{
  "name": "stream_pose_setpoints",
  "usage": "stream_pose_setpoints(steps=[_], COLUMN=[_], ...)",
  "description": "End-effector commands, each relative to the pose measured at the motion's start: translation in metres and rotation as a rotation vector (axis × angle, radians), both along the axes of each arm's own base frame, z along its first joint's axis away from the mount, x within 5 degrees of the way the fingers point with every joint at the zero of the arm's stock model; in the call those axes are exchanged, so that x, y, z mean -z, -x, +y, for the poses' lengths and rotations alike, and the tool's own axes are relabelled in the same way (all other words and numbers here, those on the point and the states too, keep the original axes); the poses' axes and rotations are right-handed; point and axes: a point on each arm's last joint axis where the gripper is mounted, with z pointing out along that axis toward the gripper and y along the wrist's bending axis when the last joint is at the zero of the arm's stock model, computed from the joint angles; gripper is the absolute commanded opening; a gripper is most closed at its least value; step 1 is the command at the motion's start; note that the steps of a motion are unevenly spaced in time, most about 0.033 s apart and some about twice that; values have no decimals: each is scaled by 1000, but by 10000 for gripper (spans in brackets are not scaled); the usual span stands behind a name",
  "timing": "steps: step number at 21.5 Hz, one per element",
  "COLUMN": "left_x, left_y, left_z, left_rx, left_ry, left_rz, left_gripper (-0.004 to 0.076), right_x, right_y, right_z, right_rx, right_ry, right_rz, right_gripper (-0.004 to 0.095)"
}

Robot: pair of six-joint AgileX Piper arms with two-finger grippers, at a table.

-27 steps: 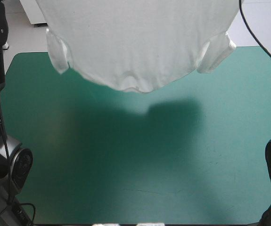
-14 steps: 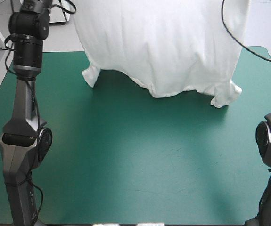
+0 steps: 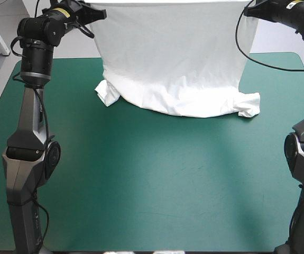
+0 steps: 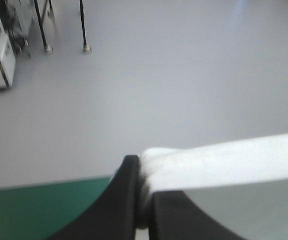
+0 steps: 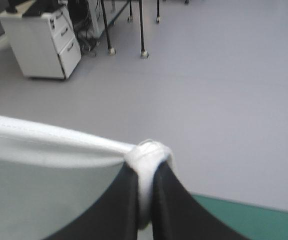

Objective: Fold the cloth

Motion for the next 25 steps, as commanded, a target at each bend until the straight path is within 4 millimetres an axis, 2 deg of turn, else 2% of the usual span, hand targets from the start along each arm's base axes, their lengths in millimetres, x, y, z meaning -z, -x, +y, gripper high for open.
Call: stream_pose_setpoints(steps=[1, 4, 5, 8, 9, 12, 15, 16, 19, 21, 22, 24, 25], left_x=[-14, 1, 1, -6, -4, 8, 43, 55, 69, 74, 78, 87, 93], left_y=[26, 34, 37, 48, 53, 66, 93, 108, 148, 179, 197, 215, 223], left_z=[2, 0, -5, -11, -9, -5, 1, 3, 7, 6, 3, 2, 2], left_rx=[35, 81, 125, 183, 172, 163, 173, 175, 193, 212, 232, 244, 244], left_ry=[-8, -54, -7, 41, 30, -4, -59, -69, -63, -93, -105, -152, -180], left_rz=[89, 267, 282, 297, 326, 423, 599, 658, 725, 754, 767, 785, 797], left_gripper=[-9, -9, -9, -9, -9, -9, -9, -9, -9, -9, -9, -9, -9], right_x=[-8, 20, 32, 28, 21, 17, 27, 35, 59, 77, 92, 117, 122], right_y=[19, 21, 26, 46, 59, 80, 107, 121, 155, 188, 204, 224, 231], right_z=[-2, 2, 5, 9, 11, 13, 23, 31, 60, 79, 81, 76, 74], right_rx=[-31, -96, -128, -148, -148, -149, -162, -181, -239, -275, -250, -225, -222], right_ry=[-5, -19, -27, -43, -43, -47, -28, 0, 74, 188, 253, 299, 307], right_rz=[64, 268, 371, 418, 420, 439, 513, 551, 657, 719, 773, 855, 869], right_gripper=[-17, -17, -16, -17, -17, -17, -16, -16, -16, -17, -17, -17, -17])
